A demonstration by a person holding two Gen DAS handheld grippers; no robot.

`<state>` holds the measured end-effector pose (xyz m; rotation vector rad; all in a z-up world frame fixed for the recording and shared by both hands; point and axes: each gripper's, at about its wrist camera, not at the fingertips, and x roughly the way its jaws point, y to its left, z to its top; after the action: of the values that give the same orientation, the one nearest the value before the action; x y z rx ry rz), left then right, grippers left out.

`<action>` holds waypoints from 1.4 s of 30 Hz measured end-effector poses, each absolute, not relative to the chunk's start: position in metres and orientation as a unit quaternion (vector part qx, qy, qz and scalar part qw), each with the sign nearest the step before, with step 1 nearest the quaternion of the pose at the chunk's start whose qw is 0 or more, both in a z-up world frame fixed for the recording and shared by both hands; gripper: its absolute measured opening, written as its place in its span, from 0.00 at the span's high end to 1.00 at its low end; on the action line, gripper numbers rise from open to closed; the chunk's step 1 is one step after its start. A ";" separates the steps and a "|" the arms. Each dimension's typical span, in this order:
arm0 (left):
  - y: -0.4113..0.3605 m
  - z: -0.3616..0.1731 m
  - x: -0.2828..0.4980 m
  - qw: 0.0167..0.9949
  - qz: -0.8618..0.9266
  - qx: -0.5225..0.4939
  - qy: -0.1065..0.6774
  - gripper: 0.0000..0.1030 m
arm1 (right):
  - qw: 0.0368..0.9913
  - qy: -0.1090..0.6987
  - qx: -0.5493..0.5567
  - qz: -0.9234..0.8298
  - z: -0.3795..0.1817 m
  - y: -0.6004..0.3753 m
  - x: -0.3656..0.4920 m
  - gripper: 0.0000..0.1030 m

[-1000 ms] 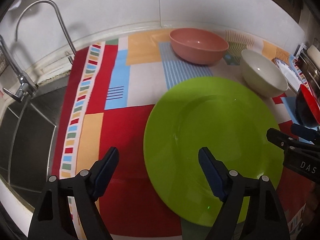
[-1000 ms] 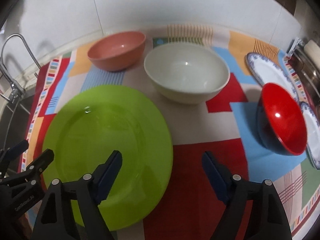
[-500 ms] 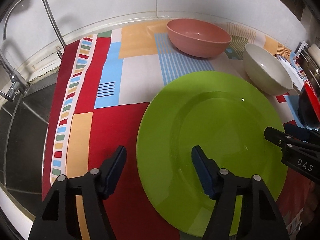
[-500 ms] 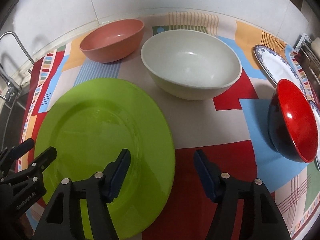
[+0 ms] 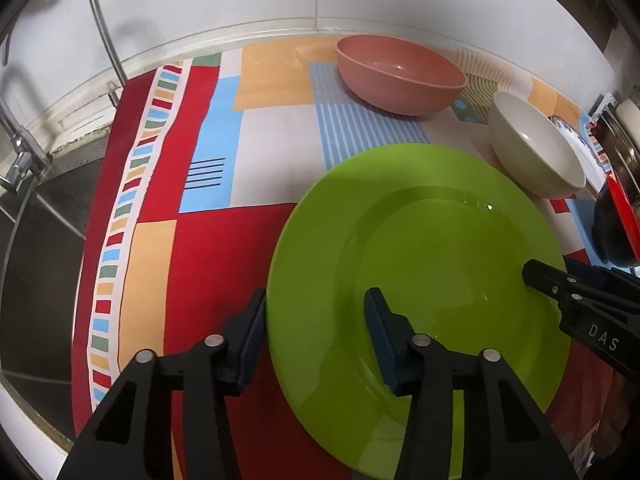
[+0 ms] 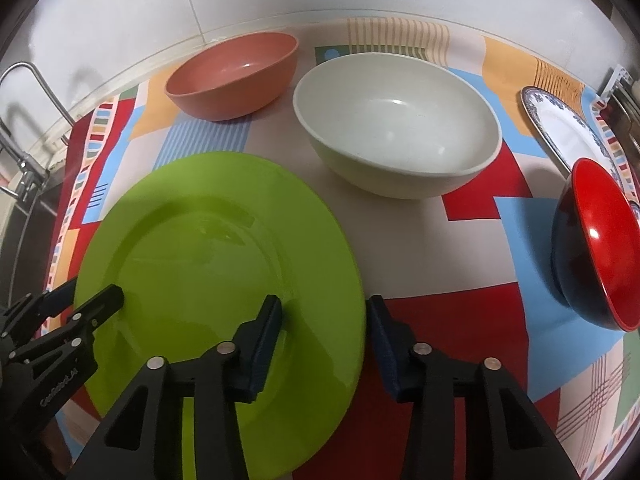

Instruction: Organize plates and bowls

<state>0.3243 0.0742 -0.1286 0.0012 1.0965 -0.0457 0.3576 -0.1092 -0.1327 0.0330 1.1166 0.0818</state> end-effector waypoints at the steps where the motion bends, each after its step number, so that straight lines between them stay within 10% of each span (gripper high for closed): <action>1: 0.075 -0.128 0.324 0.853 -0.021 0.000 0.521 0.57 | 0.847 0.530 0.014 0.038 -0.133 -0.109 0.358 0.59; 42: 0.093 -0.104 0.226 0.860 0.021 -0.025 0.510 0.61 | 0.845 0.531 -0.005 0.064 -0.105 -0.089 0.286 0.60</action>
<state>0.2258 0.0927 -0.1038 -0.0530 1.0700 0.0447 0.2861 -0.0894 -0.1055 -0.0116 1.1200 0.1352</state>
